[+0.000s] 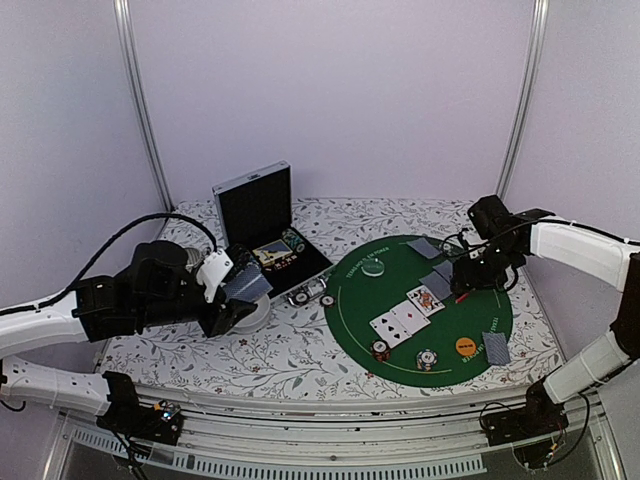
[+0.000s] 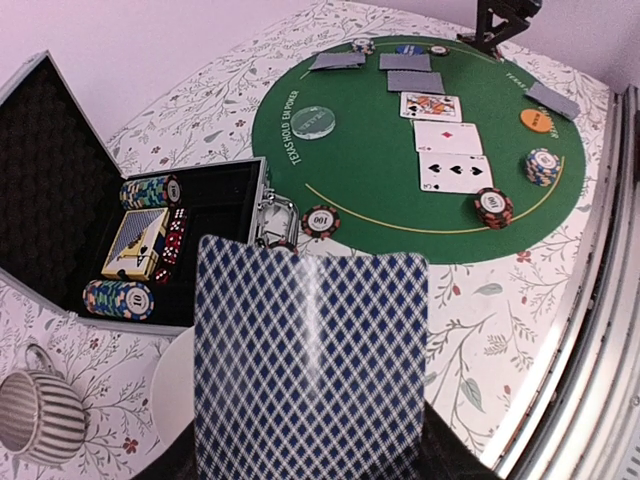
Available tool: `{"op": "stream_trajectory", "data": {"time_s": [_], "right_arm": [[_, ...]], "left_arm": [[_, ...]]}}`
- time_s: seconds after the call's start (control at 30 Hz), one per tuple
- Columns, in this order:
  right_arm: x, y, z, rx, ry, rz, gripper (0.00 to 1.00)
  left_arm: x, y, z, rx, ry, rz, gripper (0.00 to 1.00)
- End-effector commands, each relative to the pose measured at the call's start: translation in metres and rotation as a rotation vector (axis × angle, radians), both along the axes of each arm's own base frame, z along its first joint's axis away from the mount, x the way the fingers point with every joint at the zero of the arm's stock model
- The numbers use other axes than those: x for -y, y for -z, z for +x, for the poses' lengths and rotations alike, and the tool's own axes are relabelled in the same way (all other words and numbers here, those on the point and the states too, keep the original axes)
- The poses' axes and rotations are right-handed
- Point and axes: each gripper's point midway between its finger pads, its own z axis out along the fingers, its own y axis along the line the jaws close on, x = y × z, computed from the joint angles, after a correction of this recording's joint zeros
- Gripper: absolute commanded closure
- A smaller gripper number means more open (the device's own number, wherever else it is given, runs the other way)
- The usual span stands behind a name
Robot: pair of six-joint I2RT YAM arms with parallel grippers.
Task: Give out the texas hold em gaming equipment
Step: Place the all-in button in the big blind area.
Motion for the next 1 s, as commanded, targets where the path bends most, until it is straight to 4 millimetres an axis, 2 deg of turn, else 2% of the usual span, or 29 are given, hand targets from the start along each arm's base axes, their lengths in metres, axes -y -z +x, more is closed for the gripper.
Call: {"op": "stream_trajectory", "data": {"time_s": [0.0,0.1,0.27,0.4,0.5,0.63,0.83,0.97], "right_arm": [[0.041,-0.005,0.006,0.028,0.119,-0.038,0.57],[0.06,0.004,0.011,0.006,0.177,-0.044,0.58],[0.047,0.028,0.009,-0.095,0.116,0.018,0.6],[0.047,0.049,0.0,-0.201,0.125,0.004,0.63],[0.047,0.052,-0.008,-0.235,0.149,0.01,0.65],[0.057,0.05,-0.011,-0.231,0.201,-0.035,0.61],[0.061,0.066,-0.019,-0.301,0.214,-0.068,0.59],[0.06,0.063,-0.009,-0.263,0.209,-0.063,0.55]], "left_arm": [[0.002,-0.023,0.004,0.064,0.022,-0.031,0.48],[0.001,-0.025,0.005,0.082,0.034,-0.02,0.48],[0.002,-0.025,0.005,0.093,0.049,-0.011,0.48],[0.002,-0.024,0.008,0.099,0.054,-0.003,0.48],[0.004,-0.026,0.009,0.106,0.06,-0.005,0.48],[0.007,-0.027,0.012,0.114,0.072,-0.007,0.48],[0.012,-0.022,0.015,0.104,0.091,0.008,0.48],[0.013,-0.021,0.016,0.095,0.093,0.007,0.48]]}}
